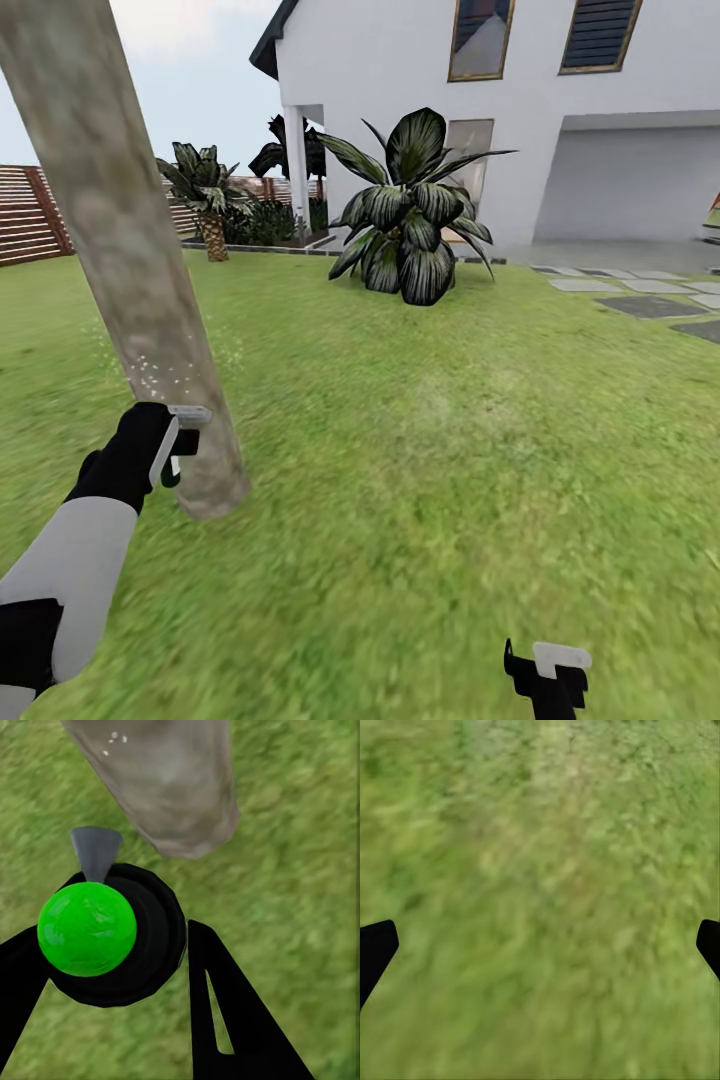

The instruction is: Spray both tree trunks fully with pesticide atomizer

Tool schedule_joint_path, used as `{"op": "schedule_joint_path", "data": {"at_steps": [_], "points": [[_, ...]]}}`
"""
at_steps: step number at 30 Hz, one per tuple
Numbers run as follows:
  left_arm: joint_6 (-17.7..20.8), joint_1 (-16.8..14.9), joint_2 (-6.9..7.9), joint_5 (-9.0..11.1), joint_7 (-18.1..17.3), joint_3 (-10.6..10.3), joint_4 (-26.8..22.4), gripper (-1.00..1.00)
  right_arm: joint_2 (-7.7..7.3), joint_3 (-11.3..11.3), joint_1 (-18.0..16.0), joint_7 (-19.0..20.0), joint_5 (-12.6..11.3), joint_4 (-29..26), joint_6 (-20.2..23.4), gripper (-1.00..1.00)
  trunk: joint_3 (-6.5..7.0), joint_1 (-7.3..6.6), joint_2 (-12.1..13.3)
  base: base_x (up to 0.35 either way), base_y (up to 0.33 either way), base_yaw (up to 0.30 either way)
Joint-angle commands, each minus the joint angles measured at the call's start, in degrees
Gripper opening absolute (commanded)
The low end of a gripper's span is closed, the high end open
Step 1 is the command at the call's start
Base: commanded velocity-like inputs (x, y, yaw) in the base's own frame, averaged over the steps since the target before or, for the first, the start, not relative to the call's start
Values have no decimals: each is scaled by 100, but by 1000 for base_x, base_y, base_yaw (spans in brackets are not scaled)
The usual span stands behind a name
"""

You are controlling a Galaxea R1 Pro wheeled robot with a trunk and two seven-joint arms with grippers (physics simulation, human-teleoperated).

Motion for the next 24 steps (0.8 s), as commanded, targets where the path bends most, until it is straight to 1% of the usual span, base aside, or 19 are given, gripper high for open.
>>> {"op": "schedule_joint_path", "data": {"at_steps": [1,5,12,17,19,24], "points": [[23,-3,-2,-54,-31,9,1,-100,0,33,-3,-30,-4,4,-8,100,-5,0,-2,31,-12,1],[23,0,4,-43,-31,11,18,-100,0,33,-3,-30,-4,4,-8,100,-5,0,-2,51,-2,0],[23,5,-2,-50,-28,11,19,-100,0,33,-3,-30,-4,4,-8,100,-5,0,-2,301,-22,0],[23,6,-2,-51,-28,11,19,-100,0,36,-3,-30,-4,4,-8,100,-5,0,-2,232,-183,3],[23,62,-2,-56,-30,6,16,-100,0,36,-3,-30,-4,4,-8,100,-5,0,-2,127,-239,77],[23,146,-10,-56,-24,2,11,-100,0,36,-3,-30,-4,4,-8,100,-5,0,-2,35,-267,229]]}}
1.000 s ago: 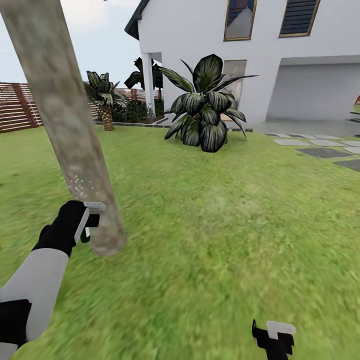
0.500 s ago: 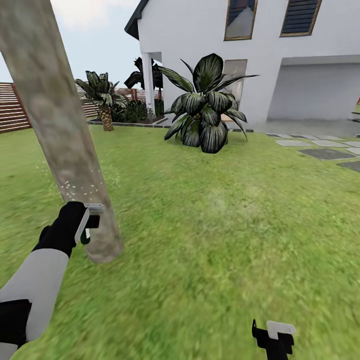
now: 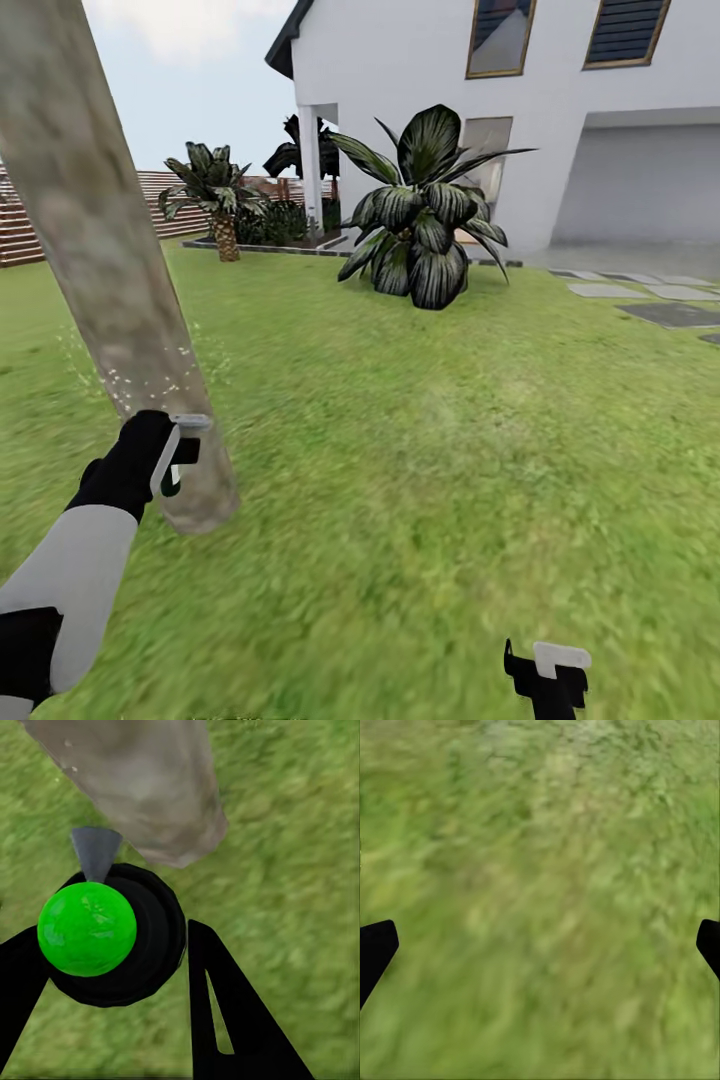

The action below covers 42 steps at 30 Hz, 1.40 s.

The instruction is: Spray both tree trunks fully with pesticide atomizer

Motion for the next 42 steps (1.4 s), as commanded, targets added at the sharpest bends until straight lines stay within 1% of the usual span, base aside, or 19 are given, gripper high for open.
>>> {"op": "schedule_joint_path", "data": {"at_steps": [1,4,7,10,13,15,17,21,25,27,28,29,32,33,35,38,42], "points": [[22,18,-3,-53,-31,7,0,-100,-1,32,-1,-29,-4,1,-5,100,-5,0,-2,105,-266,272],[16,216,4,-62,-31,7,1,-100,-1,31,-1,-29,-4,1,-5,100,-5,0,-2,192,-223,275],[16,268,4,-53,-31,7,2,-100,-1,31,-1,-29,-4,1,-5,100,-5,0,-2,233,-200,276],[7,422,-10,-12,-22,7,5,-100,-1,31,-1,-29,-4,1,-5,100,-5,0,-2,240,-195,262],[7,494,-82,-46,-15,7,5,-100,-7,31,-1,-29,-4,4,-5,100,-5,0,-2,241,-194,77],[-1,599,-81,-61,-6,23,5,-100,-9,31,-1,-29,-4,9,-5,100,-5,0,-2,241,-194,8],[-2,627,-62,-63,-5,31,5,-100,-9,31,-1,-29,-4,9,-5,100,-5,0,-2,241,-194,1],[-17,970,5,-64,-6,138,-41,-100,-9,31,-1,-26,-4,7,2,100,-5,0,-2,238,-192,0],[-25,1163,-13,-15,-11,267,-8,-100,-9,31,-1,-29,-4,6,4,100,-5,0,-2,54,-44,96],[-151,1236,-47,-7,-12,311,-3,-100,-9,31,-1,-29,-4,8,4,100,-5,0,-2,5,-4,239],[-363,1272,-63,0,-15,341,-11,-100,-8,34,-1,-29,-4,8,4,100,-5,0,-2,9,-1,180],[-487,1286,-64,5,-27,364,-21,-100,-9,34,-1,-29,-1,9,4,100,-5,0,-2,103,-36,92],[-596,1299,-100,21,-31,393,-82,-100,-9,31,-1,-29,-4,10,4,100,-5,0,-2,212,-99,35],[-609,1303,-173,21,-28,398,-98,-100,-9,31,-1,-29,-4,10,4,100,-5,0,-2,266,-135,6],[-615,1305,-237,20,-27,395,-169,-100,-9,34,-1,-29,1,10,4,100,-5,0,-2,274,-149,2],[-615,1305,-257,23,-35,394,-217,-100,-9,35,-1,-29,3,10,4,100,-5,0,-2,220,-187,1],[-609,1305,-256,21,-39,394,-231,-100,-9,39,-2,-29,4,16,4,100,-5,0,-2,-114,-224,11]]}}
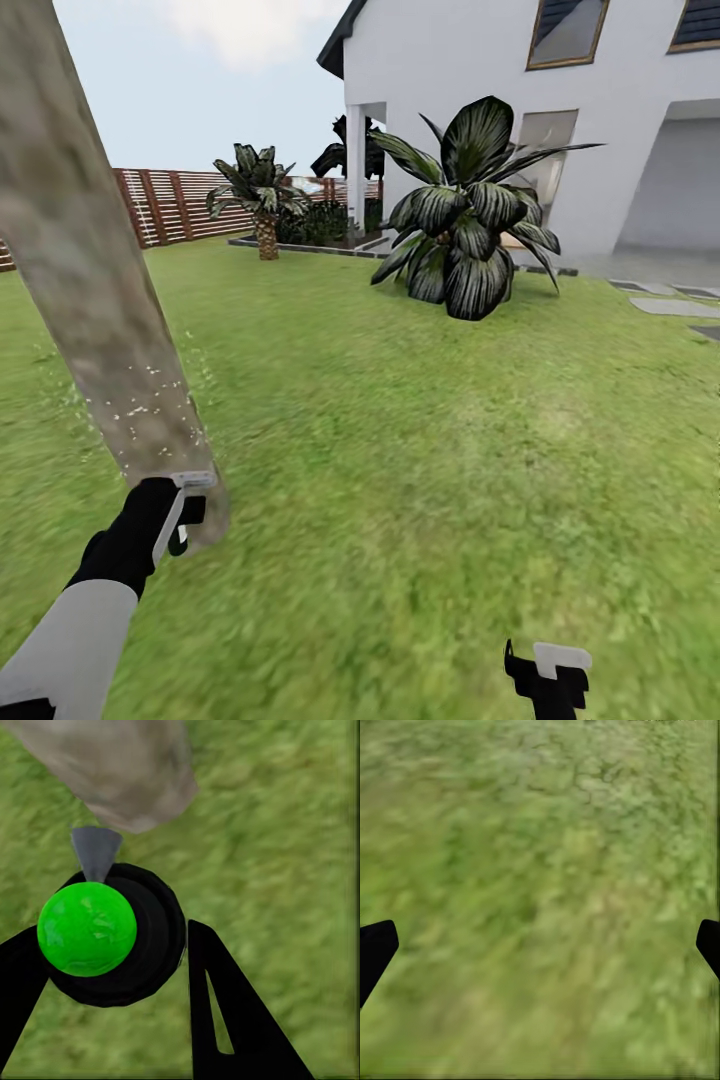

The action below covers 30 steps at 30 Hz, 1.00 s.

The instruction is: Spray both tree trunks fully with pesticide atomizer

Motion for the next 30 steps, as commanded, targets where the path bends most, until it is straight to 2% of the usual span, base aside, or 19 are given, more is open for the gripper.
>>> {"op": "schedule_joint_path", "data": {"at_steps": [1,11,23,26,28,30], "points": [[27,-4,2,-57,-25,18,-8,-100,2,34,-2,-30,-3,3,-5,100,-5,-3,-3,-238,-197,213],[27,-4,25,-58,-43,220,-8,-100,0,33,-2,-30,-3,-1,-5,100,-5,-3,-3,-267,-171,270],[19,-4,-5,-50,-49,208,7,-100,0,26,-3,-30,-6,-4,-13,100,-5,-3,-3,-310,-55,271],[7,9,-9,-41,-91,213,90,-100,0,32,-2,-28,-5,-6,-14,100,-5,-3,-3,-93,0,174],[-355,58,33,-60,-177,183,380,-100,3,40,-2,-10,155,1,-10,100,-5,-3,-3,-7,0,21],[-591,127,127,-107,-370,140,623,-100,16,95,-2,-5,433,-18,1,100,-5,-3,-3,-2,0,6]]}}
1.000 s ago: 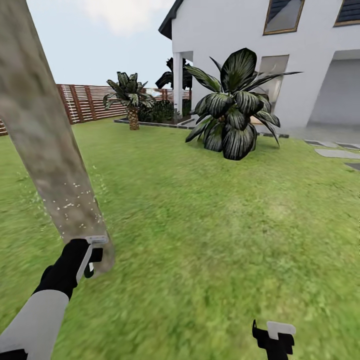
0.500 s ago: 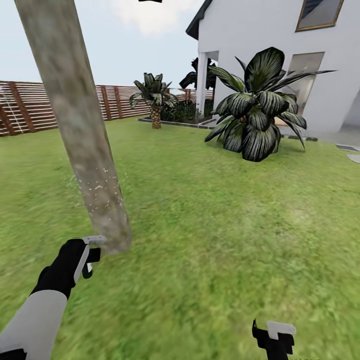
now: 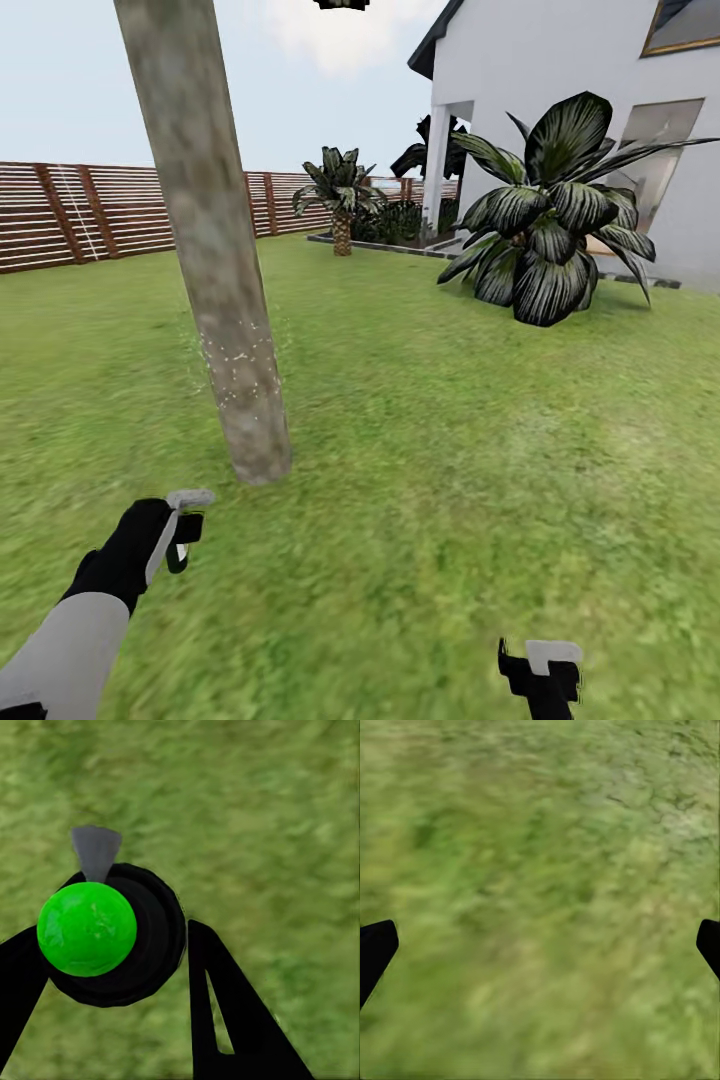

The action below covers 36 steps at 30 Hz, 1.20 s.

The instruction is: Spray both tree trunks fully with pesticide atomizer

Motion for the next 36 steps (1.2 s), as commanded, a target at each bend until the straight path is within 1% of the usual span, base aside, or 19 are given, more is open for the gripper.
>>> {"op": "schedule_joint_path", "data": {"at_steps": [1,2,4,5,6,7,8,9,10,11,12,13,15,17,21,22,26,31,36], "points": [[-245,24,118,-101,-221,-98,138,-100,3,131,-5,-56,299,-39,17,100,-5,-1,-2,-1,0,2],[-472,36,208,-152,-395,-237,216,-100,1,204,-4,-52,486,-109,26,100,-5,-1,-2,-1,0,2],[-1175,89,451,-360,-1088,-794,460,-100,-5,363,-5,-4,1021,-433,42,100,-5,-1,-2,0,0,0],[-1644,114,586,-525,-1599,-1177,674,-100,-6,434,-4,248,1389,-672,55,100,-5,-1,-2,0,0,0],[-2115,126,679,-681,-2084,-1481,910,-100,-7,471,-4,788,1748,-911,152,100,-5,-1,-2,0,0,0],[-2533,133,728,-838,-2475,-1665,1131,-100,-9,488,-4,1530,1990,-1142,414,100,-5,-1,-2,0,0,0],[-2860,136,751,-1021,-2773,-1765,1302,-100,-12,493,-13,2291,2113,-1354,801,100,-5,-1,-2,0,0,0],[-3023,136,758,-1169,-2944,-1810,1378,-100,-14,495,-27,2757,2160,-1495,1071,100,-5,-1,-2,0,0,0],[-3180,138,751,-1471,-3247,-1854,1447,-100,-16,497,-59,3375,2205,-1751,1441,100,-5,-1,-2,0,0,0],[-3241,138,737,-1674,-3456,-1868,1471,-100,-18,498,-76,3685,2226,-1924,1609,100,-5,-1,-2,0,0,0],[-3296,138,713,-2000,-3830,-1891,1460,-100,-21,499,-92,4093,2249,-2203,1767,100,-5,-1,-2,0,0,0],[-3319,137,694,-2175,-4066,-1919,1443,-100,-23,499,-98,4333,2258,-2371,1827,100,-5,-1,-2,0,0,0],[-3362,132,529,-2532,-4568,-2046,1419,-100,-24,499,-109,5171,2271,-2853,1917,100,-5,-1,-2,0,0,0],[-3427,131,435,-2660,-4671,-2244,1415,-100,-25,499,-115,5517,2274,-3007,1934,100,-5,-1,-2,0,0,0],[-3492,133,320,-2725,-4731,-2523,1421,-100,-19,500,-121,5680,2273,-3108,1943,100,-5,-1,-2,0,0,0],[-3496,134,252,-2747,-4735,-2553,1426,-100,-13,508,-123,5691,2274,-3130,1942,-100,-5,-1,-2,0,0,0],[-3499,131,70,-2835,-4740,-2780,1432,-100,11,526,-139,5720,2267,-3253,1940,-100,-5,-1,-2,0,0,0],[-3493,131,-254,-2863,-4740,-3164,1466,-100,67,547,-150,6462,2271,-3737,1953,-100,-5,-1,-2,0,0,0],[-3493,114,-563,-2860,-4740,-3234,1429,-100,115,560,-153,6994,2273,-4010,1959,-100,-5,-1,-2,0,0,0]]}}
